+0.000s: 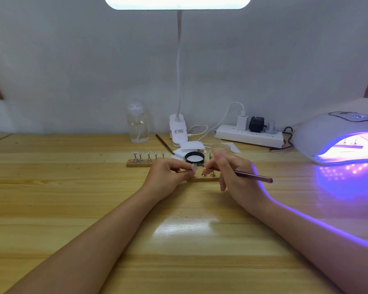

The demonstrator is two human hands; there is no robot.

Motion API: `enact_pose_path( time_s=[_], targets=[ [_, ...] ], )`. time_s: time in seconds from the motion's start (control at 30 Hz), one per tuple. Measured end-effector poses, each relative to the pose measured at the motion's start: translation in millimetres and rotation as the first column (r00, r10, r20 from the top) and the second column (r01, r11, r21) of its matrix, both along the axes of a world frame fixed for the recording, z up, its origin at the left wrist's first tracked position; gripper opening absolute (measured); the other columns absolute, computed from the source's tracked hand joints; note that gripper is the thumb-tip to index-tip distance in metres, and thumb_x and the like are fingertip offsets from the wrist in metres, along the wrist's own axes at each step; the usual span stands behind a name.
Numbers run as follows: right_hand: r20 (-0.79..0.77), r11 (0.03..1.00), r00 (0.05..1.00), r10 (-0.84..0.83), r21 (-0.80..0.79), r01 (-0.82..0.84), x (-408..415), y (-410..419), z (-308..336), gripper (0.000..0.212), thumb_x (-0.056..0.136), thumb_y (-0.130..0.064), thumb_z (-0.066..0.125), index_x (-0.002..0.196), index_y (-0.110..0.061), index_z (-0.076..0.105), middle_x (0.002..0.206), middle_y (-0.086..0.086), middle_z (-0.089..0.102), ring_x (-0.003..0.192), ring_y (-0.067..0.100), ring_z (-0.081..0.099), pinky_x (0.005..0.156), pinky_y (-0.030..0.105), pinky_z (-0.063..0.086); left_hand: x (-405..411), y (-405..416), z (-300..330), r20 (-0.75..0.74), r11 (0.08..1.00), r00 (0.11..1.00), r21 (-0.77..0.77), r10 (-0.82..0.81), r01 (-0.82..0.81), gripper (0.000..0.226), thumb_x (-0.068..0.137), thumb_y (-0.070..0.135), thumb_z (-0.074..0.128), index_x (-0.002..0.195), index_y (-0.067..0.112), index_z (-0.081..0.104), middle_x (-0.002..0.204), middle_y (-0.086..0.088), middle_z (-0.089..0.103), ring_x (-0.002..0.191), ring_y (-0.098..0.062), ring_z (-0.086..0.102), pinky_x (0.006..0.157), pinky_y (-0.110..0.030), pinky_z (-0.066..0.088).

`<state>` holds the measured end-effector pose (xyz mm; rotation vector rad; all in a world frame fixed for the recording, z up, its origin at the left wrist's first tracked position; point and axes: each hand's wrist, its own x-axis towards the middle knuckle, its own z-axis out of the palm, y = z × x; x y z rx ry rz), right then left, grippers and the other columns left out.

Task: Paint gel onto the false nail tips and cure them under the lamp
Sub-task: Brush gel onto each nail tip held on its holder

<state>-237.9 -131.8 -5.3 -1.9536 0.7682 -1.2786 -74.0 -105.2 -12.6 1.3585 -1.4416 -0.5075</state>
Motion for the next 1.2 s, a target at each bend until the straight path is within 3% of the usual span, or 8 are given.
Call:
enact_pose_path(
  time_s=[0.13, 0.3, 0.43, 0.57, 0.73, 0.87, 0.97, 1.2],
  targets=[
    [0.057, 0.998, 0.997, 0.048, 0.042, -0.05, -0.8, 2.0, -1.3, 0.043, 0.082, -0.053, 0.04, 0.061, -0.024, 0.065, 0.054, -0.006, 0.065, 0.038, 0.008, 0.048, 0.045, 0.028, 0.045, -0.2, 0.0, -0.3, 0.003, 1.0, 1.0, -0.012, -0.008, 0.008, 0.021, 0.07, 0.007, 0.076, 0.073, 0.027, 0.073, 0.063, 0.019, 0.066, 0.066, -0.004, 0.049, 0.063, -0.007, 0.04],
    [0.002, 1.0, 1.0, -0.001, -0.019, 0.001, 0.0, 0.1, -0.6, 0.039, 0.082, -0.053, 0.038, 0.068, -0.028, 0.064, 0.06, -0.016, 0.065, 0.042, 0.003, 0.051, 0.061, 0.033, 0.05, -0.4, 0.3, -1.0, 0.007, 1.0, 1.0, -0.024, -0.013, 0.013, 0.022, 0.07, 0.005, 0.075, 0.075, 0.026, 0.072, 0.067, 0.018, 0.067, 0.066, -0.002, 0.052, 0.064, -0.007, 0.042],
    [0.058, 0.999, 0.998, 0.029, 0.025, -0.03, -0.9, 0.2, -3.4, 0.043, 0.084, -0.051, 0.041, 0.061, -0.024, 0.065, 0.051, -0.009, 0.064, 0.04, 0.004, 0.05, 0.049, 0.028, 0.046, -0.3, 0.5, -0.8, 0.014, 1.0, 1.0, -0.022, -0.015, 0.016, 0.024, 0.07, 0.006, 0.075, 0.07, 0.03, 0.072, 0.067, 0.017, 0.067, 0.066, -0.002, 0.053, 0.065, -0.008, 0.042],
    [0.035, 0.999, 0.999, -0.017, -0.034, 0.018, -0.5, -2.5, -3.4, 0.038, 0.091, -0.047, 0.042, 0.068, -0.027, 0.065, 0.056, -0.018, 0.063, 0.05, 0.002, 0.058, 0.061, 0.024, 0.049, -0.6, 0.6, -0.6, -0.01, 1.0, 1.0, -0.009, -0.005, 0.005, 0.02, 0.07, 0.007, 0.075, 0.074, 0.027, 0.073, 0.067, 0.015, 0.067, 0.066, -0.005, 0.052, 0.064, -0.009, 0.042],
    [0.131, 0.996, 0.989, 0.061, 0.059, -0.069, 0.8, -1.2, -4.4, 0.045, 0.082, -0.047, 0.042, 0.058, -0.017, 0.064, 0.046, -0.006, 0.062, 0.037, 0.002, 0.053, 0.048, 0.005, 0.038, -0.8, 1.2, 1.4, 0.001, 1.0, 1.0, -0.03, 0.0, 0.0, 0.022, 0.072, 0.005, 0.074, 0.067, 0.026, 0.071, 0.07, 0.016, 0.066, 0.064, 0.005, 0.054, 0.062, -0.006, 0.041],
    [0.22, 0.996, 0.974, 0.057, 0.05, -0.069, -1.1, -1.6, -4.6, 0.044, 0.087, -0.041, 0.042, 0.062, -0.014, 0.064, 0.051, -0.005, 0.064, 0.039, -0.002, 0.051, 0.048, 0.004, 0.038, -0.2, 0.2, 1.6, 0.019, 0.998, 0.998, -0.022, 0.055, -0.054, 0.021, 0.07, 0.012, 0.077, 0.062, 0.029, 0.067, 0.081, 0.017, 0.062, 0.07, 0.002, 0.055, 0.065, -0.006, 0.043],
    [0.174, 0.999, 0.985, 0.01, 0.047, -0.019, -0.6, -2.1, -1.4, 0.04, 0.085, -0.045, 0.041, 0.068, -0.018, 0.064, 0.06, -0.008, 0.067, 0.044, -0.004, 0.053, 0.051, 0.007, 0.039, 0.7, 0.1, 0.6, 0.003, 0.998, 0.998, 0.0, 0.056, -0.056, 0.019, 0.072, 0.016, 0.075, 0.06, 0.027, 0.066, 0.077, 0.015, 0.063, 0.07, 0.0, 0.056, 0.069, -0.01, 0.045],
    [0.01, 0.999, 0.999, 0.043, -0.008, -0.043, 0.0, 0.2, -2.0, 0.035, 0.082, -0.051, 0.04, 0.069, -0.028, 0.064, 0.059, -0.014, 0.066, 0.049, -0.004, 0.055, 0.056, 0.014, 0.044, -1.7, 0.5, 1.3, -0.023, 1.0, 0.999, -0.008, 0.024, -0.025, 0.019, 0.07, 0.009, 0.076, 0.061, 0.022, 0.067, 0.059, 0.015, 0.059, 0.051, 0.002, 0.042, 0.053, -0.005, 0.037]
  ],
)
